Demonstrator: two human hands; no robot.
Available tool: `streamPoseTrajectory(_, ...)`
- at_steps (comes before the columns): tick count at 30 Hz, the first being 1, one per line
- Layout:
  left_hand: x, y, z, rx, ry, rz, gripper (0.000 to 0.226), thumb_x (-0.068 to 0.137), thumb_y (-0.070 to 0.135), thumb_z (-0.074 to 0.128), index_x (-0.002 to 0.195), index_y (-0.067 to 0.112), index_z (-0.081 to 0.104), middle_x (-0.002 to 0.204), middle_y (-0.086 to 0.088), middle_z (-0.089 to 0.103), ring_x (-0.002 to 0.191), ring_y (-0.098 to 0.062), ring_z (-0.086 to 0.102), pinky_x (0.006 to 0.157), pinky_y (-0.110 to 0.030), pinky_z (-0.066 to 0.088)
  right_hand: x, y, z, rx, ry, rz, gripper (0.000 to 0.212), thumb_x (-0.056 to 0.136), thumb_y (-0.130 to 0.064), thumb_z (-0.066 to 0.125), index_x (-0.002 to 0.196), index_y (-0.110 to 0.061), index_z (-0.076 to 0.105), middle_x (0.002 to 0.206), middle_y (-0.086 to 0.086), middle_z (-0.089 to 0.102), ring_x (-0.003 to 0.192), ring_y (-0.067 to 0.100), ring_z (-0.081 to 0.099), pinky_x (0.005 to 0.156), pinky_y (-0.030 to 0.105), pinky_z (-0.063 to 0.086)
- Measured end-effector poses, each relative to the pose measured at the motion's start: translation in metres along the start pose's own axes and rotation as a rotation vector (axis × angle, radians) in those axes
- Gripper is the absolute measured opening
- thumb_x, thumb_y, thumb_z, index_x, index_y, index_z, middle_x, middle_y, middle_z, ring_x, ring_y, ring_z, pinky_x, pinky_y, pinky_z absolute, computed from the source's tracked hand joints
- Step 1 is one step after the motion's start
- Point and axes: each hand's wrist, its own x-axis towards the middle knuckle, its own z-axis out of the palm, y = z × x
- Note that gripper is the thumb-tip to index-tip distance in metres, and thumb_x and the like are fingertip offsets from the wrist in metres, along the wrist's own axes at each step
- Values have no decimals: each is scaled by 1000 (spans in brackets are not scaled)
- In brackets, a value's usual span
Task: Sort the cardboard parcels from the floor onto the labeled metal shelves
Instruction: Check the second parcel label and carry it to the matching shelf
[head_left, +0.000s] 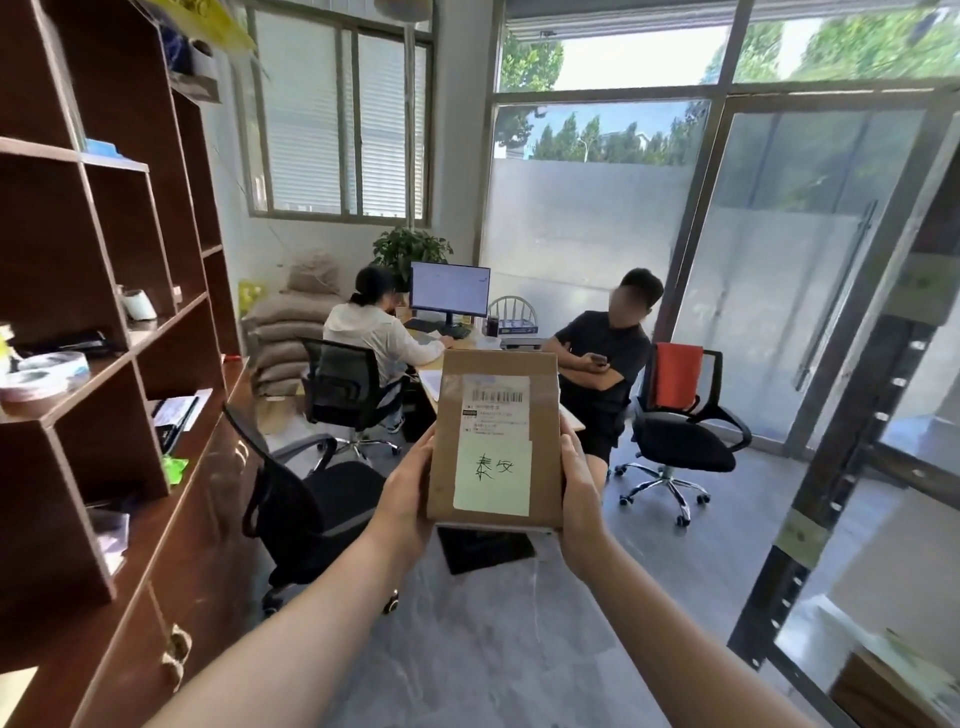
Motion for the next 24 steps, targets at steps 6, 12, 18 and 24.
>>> streamPoseTrajectory(6,59,-8,12,40,-26,19,38,103,36,45,133,26,63,129,-10,70,119,-31,66,103,-47,50,51,8,-15,5,46,-48,37,108,-19,30,138,-15,53,109,6,68,91,10,72,63,16,56)
streamPoseTrajectory(12,135,-12,48,78,-49,2,37,103,37,45,129,23,66,125,-9,72,112,-27,69,95,-43,56,120,15,-48,64,32,-54,42,109,-26,26,147,-28,42,132,5,63,107,11,67,81,23,59)
streamPoseTrajectory(18,199,-28,98,59,-108,-24,39,104,36,41,129,16,65,115,-9,76,95,-22,75,71,-31,62,179,15,-98,38,131,-52,48,98,-46,36,146,-41,43,142,-2,58,128,20,57,110,51,42)
streamPoseTrajectory(24,236,-63,146,26,-205,-113,35,104,32,43,126,17,66,112,-9,76,91,-22,76,64,-32,61,194,16,-153,28,235,-83,41,109,-31,25,147,-34,41,135,1,63,119,18,63,102,46,51)
